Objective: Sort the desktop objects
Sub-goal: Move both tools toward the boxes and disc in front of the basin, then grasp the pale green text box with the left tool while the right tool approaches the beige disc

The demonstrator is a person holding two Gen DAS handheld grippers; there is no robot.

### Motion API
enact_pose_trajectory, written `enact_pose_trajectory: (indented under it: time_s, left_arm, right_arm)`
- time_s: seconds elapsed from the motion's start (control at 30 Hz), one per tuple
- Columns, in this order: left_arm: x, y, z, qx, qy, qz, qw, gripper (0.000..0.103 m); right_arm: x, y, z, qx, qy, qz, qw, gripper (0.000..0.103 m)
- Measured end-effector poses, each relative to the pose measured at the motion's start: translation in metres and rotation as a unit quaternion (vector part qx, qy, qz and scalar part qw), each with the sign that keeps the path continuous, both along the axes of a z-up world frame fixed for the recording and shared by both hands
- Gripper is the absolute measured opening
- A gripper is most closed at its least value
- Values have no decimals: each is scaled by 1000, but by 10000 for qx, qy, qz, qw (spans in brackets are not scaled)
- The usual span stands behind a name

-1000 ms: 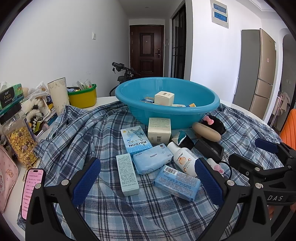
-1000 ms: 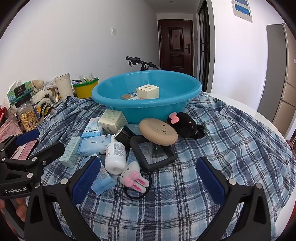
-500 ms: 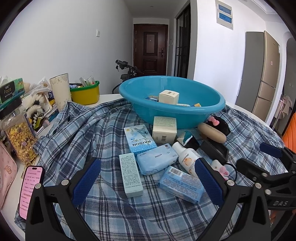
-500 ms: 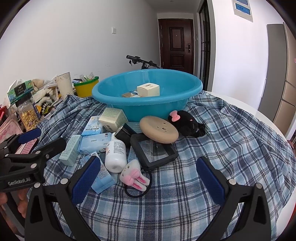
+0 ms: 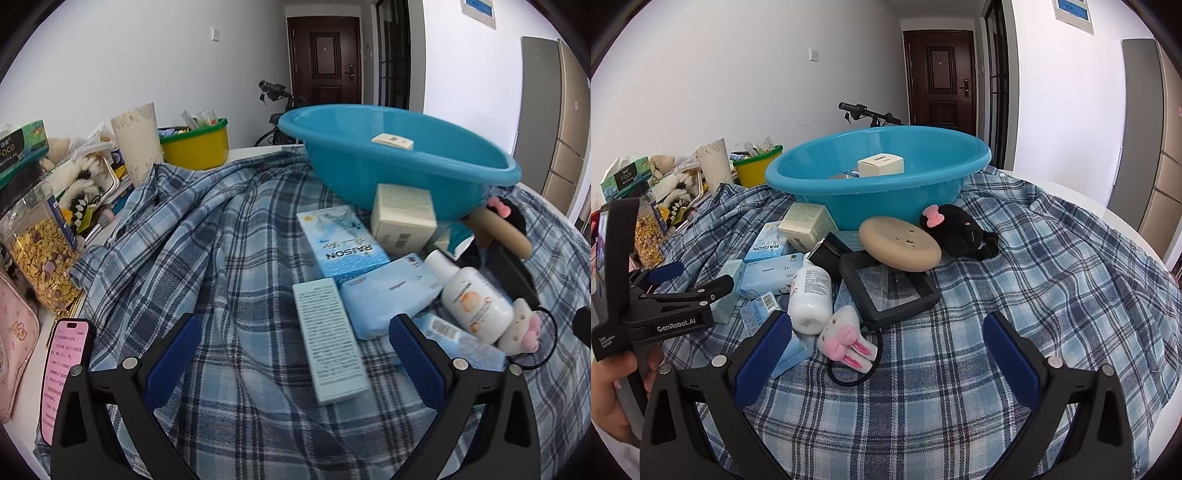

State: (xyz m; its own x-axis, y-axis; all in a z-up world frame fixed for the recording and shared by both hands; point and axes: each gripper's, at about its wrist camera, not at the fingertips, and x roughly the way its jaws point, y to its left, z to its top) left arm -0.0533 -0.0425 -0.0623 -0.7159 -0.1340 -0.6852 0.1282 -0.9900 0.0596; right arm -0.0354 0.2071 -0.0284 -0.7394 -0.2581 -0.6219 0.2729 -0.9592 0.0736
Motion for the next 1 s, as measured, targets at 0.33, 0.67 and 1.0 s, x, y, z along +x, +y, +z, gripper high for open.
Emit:
enact_pose_trajectory:
  time_s: [0.33,0.67,1.0]
  left_arm:
    - [-14,-4,-15,220,-468,-87,9986,58]
    - [-5,-4,-7,316,-263,-211,9989,30]
    - [16,0,19,453,121,-390,9981,30]
  right_arm:
    - [-3,4,-5,-30,-46,-21,10000,103]
    - [0,6,-5,-25,-24,-32,10000,103]
    - [-1,-8,-6,-6,-123,333,9994,103]
